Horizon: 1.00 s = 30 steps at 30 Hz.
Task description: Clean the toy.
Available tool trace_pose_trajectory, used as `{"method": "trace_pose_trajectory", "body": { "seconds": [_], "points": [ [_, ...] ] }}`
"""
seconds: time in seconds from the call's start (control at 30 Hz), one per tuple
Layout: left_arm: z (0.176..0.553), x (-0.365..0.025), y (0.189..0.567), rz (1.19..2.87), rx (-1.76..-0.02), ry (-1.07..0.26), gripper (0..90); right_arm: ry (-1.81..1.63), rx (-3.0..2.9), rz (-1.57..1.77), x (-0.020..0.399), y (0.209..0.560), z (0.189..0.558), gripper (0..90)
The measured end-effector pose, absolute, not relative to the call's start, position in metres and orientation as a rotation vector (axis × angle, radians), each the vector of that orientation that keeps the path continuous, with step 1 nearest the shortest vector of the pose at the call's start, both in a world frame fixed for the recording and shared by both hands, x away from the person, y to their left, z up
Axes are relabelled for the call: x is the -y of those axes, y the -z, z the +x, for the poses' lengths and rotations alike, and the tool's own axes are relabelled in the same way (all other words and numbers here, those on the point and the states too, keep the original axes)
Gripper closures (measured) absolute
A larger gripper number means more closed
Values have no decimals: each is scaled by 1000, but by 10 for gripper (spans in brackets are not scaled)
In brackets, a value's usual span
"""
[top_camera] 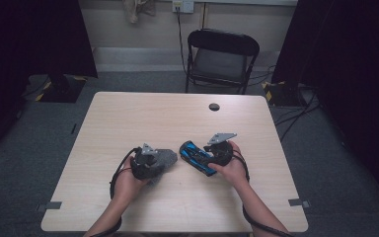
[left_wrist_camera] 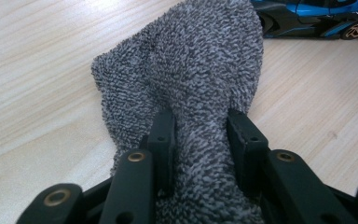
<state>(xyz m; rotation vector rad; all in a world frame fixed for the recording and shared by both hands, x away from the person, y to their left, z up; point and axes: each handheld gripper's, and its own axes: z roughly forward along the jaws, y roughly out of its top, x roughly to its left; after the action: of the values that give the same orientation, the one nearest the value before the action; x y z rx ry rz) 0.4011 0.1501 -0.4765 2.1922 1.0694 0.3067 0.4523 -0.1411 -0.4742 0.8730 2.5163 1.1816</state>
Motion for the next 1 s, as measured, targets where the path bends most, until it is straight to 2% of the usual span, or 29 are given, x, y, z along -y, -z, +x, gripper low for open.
{"method": "trace_pose_trajectory", "body": {
  "seconds": [0.07, 0.2, 0.3, 0.37, 0.47, 0.63, 0.77, 1.0],
  "points": [
    [401, -151, 477, 2185, -1067, -305, 659, -1182, -2547, 856, 139, 476, 453, 460],
    [399, -150, 478, 2169, -1069, -312, 639, -1160, -2536, 809, 134, 476, 452, 474],
    [397, -151, 480, 2150, -1059, -309, 588, -1163, -2528, 798, 134, 477, 452, 481],
    [396, -151, 482, 2130, -1047, -305, 521, -1166, -2522, 807, 134, 477, 451, 481],
    [395, -152, 487, 2082, -1039, -281, 307, -1182, -2502, 836, 134, 479, 450, 484],
    [395, -152, 489, 2098, -998, -285, 146, -1190, -2501, 860, 136, 479, 450, 480],
    [396, -155, 486, 2085, -1007, -261, 166, -1192, -2498, 860, 136, 480, 449, 480],
    [400, -161, 469, 2031, -1028, -365, 133, -1165, -2503, 851, 134, 478, 449, 481]
  ]
}}
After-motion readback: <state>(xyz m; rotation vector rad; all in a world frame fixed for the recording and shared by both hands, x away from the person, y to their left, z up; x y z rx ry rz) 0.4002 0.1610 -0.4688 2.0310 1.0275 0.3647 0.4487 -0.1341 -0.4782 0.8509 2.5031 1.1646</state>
